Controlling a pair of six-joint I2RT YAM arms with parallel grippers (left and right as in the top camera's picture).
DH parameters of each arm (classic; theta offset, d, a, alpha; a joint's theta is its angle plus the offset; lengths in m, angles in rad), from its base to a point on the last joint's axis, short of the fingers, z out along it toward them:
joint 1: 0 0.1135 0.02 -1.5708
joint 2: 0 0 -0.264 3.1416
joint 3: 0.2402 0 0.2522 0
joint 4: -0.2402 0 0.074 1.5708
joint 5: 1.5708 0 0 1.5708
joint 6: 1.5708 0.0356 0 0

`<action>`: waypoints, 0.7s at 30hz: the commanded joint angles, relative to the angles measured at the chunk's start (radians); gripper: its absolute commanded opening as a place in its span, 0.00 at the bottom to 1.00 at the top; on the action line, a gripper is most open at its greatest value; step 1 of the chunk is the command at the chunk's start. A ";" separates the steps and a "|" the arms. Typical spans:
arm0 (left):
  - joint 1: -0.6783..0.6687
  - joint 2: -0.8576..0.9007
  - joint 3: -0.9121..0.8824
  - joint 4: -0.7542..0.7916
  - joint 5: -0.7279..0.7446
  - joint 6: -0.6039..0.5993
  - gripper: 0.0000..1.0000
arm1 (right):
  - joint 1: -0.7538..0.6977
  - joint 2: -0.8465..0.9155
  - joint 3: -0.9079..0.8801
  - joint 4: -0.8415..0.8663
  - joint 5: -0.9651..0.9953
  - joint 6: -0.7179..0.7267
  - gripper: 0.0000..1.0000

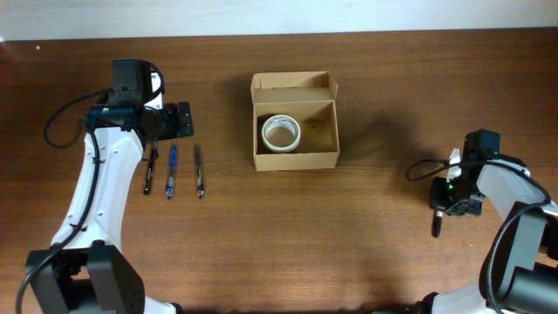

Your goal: Pack container

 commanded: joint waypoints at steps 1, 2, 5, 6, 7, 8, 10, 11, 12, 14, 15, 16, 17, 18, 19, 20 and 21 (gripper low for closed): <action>0.002 0.007 0.016 0.000 0.007 0.016 0.99 | -0.002 0.000 0.056 0.003 -0.161 0.005 0.04; 0.002 0.007 0.016 0.000 0.007 0.017 0.99 | -0.002 -0.003 0.121 -0.016 -0.230 0.006 0.04; 0.002 0.007 0.016 0.000 0.007 0.016 0.99 | 0.012 -0.010 0.346 -0.119 -0.325 0.044 0.04; 0.002 0.007 0.016 0.000 0.007 0.017 0.99 | 0.021 -0.010 0.406 -0.153 -0.339 0.047 0.04; 0.002 0.007 0.016 0.000 0.007 0.017 0.99 | 0.039 -0.010 0.483 -0.192 -0.346 0.047 0.04; 0.002 0.007 0.016 0.000 0.007 0.017 0.99 | 0.060 -0.010 0.557 -0.228 -0.346 0.047 0.04; 0.002 0.007 0.016 0.000 0.007 0.017 0.99 | 0.104 -0.010 0.681 -0.283 -0.346 0.043 0.04; 0.002 0.007 0.016 0.000 0.007 0.017 0.99 | 0.140 -0.010 0.766 -0.311 -0.345 0.029 0.04; 0.002 0.007 0.016 0.000 0.007 0.016 0.99 | 0.175 -0.010 0.838 -0.330 -0.341 0.019 0.04; 0.002 0.007 0.016 0.000 0.007 0.016 0.99 | 0.257 -0.010 0.972 -0.352 -0.314 0.019 0.04; 0.002 0.007 0.016 0.000 0.007 0.017 0.99 | 0.303 -0.010 1.031 -0.358 -0.296 0.000 0.04; 0.002 0.007 0.016 0.000 0.007 0.016 0.99 | 0.338 -0.010 1.069 -0.360 -0.280 -0.022 0.04; 0.002 0.007 0.016 0.000 0.007 0.016 0.99 | 0.385 -0.010 1.108 -0.360 -0.254 -0.049 0.04; 0.002 0.007 0.016 0.000 0.007 0.016 0.99 | 0.451 -0.009 1.143 -0.360 -0.213 -0.084 0.04; 0.002 0.007 0.016 0.000 0.007 0.016 0.99 | 0.489 -0.009 1.154 -0.360 -0.188 -0.114 0.04; 0.002 0.007 0.016 0.000 0.007 0.016 0.99 | 0.549 -0.009 1.158 -0.360 -0.141 -0.167 0.04; 0.002 0.007 0.016 0.000 0.007 0.017 0.99 | 0.599 -0.006 1.156 -0.367 -0.093 -0.214 0.04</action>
